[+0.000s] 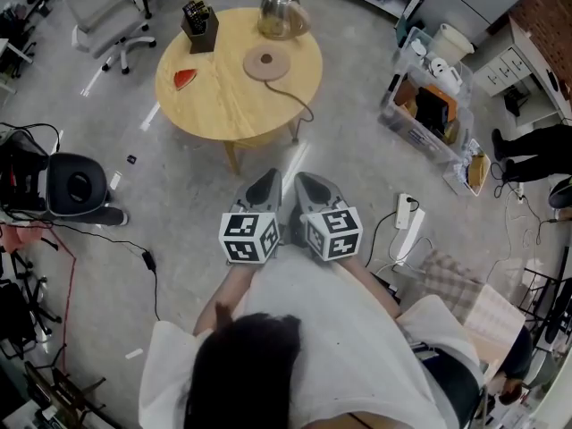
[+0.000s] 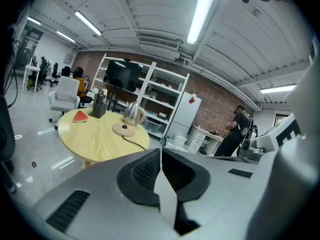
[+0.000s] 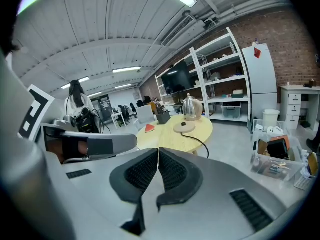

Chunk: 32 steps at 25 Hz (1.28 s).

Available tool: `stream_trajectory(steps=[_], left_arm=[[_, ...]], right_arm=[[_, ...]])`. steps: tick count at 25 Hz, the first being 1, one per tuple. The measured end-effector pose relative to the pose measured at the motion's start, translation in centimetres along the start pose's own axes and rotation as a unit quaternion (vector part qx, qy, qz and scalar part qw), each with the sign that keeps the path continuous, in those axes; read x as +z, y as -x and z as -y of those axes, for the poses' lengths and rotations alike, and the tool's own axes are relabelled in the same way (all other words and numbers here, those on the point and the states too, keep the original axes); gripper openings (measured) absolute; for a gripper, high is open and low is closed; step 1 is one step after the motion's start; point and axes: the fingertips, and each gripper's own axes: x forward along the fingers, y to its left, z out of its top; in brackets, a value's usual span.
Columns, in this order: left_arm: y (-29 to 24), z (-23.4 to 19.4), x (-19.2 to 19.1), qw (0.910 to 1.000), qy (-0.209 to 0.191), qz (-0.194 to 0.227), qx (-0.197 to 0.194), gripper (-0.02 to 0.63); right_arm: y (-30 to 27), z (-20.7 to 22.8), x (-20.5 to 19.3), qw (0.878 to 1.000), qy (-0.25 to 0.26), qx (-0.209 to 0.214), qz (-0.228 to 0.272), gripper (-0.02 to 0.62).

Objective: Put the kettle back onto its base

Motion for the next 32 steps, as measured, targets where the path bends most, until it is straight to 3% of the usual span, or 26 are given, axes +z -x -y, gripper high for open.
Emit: stream_trajectory(steps=[14,32], left_arm=[[-5.2,0.3,2.4,0.9999,0.0,0.006,0.009,0.035],[-11.5,-1.4,4.1,0.9995,0.007,-0.015,0.027,0.035]], right_arm=[[-3.2,4.7,3.4,1.0,0.02,0.003,-0.002,0.028],[-8.1,9.2,5.1,0.999,0.023,0.016,-0.031,0.028]])
